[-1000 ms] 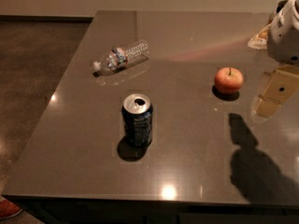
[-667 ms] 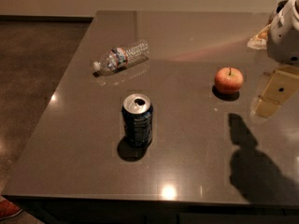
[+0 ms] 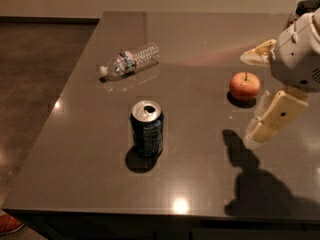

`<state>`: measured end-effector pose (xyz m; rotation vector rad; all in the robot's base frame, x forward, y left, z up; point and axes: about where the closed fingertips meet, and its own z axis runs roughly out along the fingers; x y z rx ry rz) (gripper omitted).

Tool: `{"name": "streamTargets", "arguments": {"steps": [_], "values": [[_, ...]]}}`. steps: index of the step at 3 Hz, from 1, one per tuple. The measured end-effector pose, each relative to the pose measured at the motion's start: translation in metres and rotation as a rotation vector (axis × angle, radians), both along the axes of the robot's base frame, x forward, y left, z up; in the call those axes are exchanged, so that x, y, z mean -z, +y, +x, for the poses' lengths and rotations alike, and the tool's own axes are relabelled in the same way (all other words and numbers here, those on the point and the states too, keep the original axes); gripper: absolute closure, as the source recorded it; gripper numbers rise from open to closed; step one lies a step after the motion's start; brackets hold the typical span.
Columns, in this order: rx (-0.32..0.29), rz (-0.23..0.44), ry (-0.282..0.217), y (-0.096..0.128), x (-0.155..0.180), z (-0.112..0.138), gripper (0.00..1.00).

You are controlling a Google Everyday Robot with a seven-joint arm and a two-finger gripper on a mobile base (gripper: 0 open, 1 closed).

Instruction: Knock pepsi can over

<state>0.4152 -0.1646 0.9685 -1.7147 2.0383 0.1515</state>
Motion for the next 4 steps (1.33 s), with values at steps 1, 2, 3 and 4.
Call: {"name": "streamTargets", "arguments": {"steps": [1,2,3,4], "values": [[-0.055,0.131,0.004,0.041,0.008,-0.006,0.0],[-0.098,0.28,0.023,0.079,0.019,-0.007,0.0],[-0.115,0.391,0.032,0.111,0.027,-0.006,0.0],[-0.124,0.457,0.029,0.134,0.034,-0.007,0.0]]}}
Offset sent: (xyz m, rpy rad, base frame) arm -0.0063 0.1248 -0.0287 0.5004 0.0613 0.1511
